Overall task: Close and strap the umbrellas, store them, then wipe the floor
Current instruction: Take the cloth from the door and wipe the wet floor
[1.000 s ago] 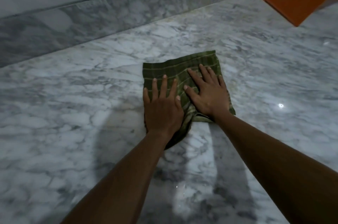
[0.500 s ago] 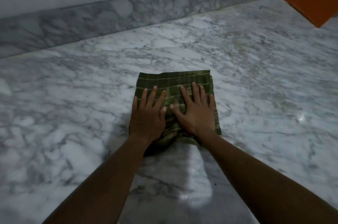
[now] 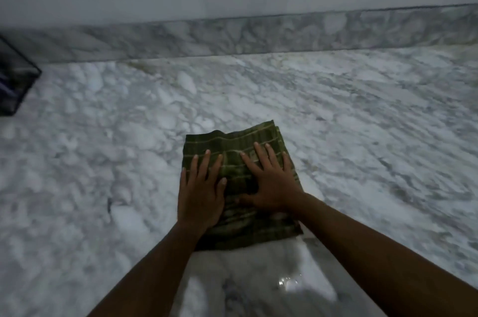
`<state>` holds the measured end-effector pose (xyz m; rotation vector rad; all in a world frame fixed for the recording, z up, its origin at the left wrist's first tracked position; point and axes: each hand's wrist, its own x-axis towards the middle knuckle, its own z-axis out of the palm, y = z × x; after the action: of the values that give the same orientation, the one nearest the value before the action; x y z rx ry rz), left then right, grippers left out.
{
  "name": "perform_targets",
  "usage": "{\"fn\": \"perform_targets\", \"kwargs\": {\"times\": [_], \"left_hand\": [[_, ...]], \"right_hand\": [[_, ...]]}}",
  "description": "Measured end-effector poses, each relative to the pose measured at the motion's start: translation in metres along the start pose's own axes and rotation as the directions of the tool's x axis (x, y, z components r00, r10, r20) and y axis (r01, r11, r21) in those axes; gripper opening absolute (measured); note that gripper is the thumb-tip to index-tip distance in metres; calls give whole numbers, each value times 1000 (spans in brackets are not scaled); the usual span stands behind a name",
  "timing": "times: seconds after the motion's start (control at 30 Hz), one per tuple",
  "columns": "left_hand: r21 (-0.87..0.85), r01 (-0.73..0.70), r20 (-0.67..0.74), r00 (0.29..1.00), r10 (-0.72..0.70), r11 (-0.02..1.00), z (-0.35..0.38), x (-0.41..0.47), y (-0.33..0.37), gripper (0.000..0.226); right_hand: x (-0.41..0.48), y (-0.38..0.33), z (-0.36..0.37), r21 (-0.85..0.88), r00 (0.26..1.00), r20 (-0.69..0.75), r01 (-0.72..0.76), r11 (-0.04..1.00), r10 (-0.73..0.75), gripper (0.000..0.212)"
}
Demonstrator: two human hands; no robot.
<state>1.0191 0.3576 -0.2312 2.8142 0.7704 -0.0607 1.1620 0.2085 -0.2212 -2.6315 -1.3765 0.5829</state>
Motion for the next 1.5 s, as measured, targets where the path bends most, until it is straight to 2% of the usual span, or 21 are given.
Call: {"fn": "perform_targets", "kwargs": {"times": [0.1,0.2,0.33,0.5,0.67,0.8,0.9,1.07,1.17,1.27,1.37,1.5], "left_hand": [[-6,-6,12,1000,6,1000,-6,22,-29,57],[-4,-2,-13,1000,2,1000,-11,46,-64,56],[-11,42,-63,997,-42,999,-23,68,-129,56],[-10,169,-127,978,-169,986,-40,74,-234,58],[-25,374,-205,906,-371,927,-60,44,-356,63],[-83,552,-266,790,-552,830,-68,-3,-420,62],[-101,659,-300,694,-654,746,-63,-28,-418,61],[-157,709,-271,638,-720,687,-55,-47,-388,61],[-140,696,-265,659,-704,705,-49,-64,-371,59],[-111,666,-259,697,-668,738,-46,-80,-343,58],[-119,612,-238,747,-621,782,-41,-95,-300,57],[-95,523,-209,821,-530,847,-26,-104,-235,55]], "right_hand": [[27,-13,-10,-35,993,118,29,999,-24,119],[66,-38,-15,-65,988,157,4,998,6,120],[123,-88,-15,-102,989,146,24,994,-9,114],[201,-171,-3,-134,980,51,199,971,-194,102],[272,-298,26,-109,929,-48,361,926,-368,94],[291,-394,57,-105,859,-156,476,873,-487,89],[291,-418,62,-152,817,-82,555,818,-570,87],[273,-410,62,-179,776,-92,604,777,-624,85],[252,-401,64,-179,768,-50,622,763,-638,84],[222,-382,62,-93,781,-53,617,782,-622,79],[182,-351,59,-7,806,-54,590,808,-589,73],[122,-287,54,-35,879,-98,465,885,-466,76]]}}
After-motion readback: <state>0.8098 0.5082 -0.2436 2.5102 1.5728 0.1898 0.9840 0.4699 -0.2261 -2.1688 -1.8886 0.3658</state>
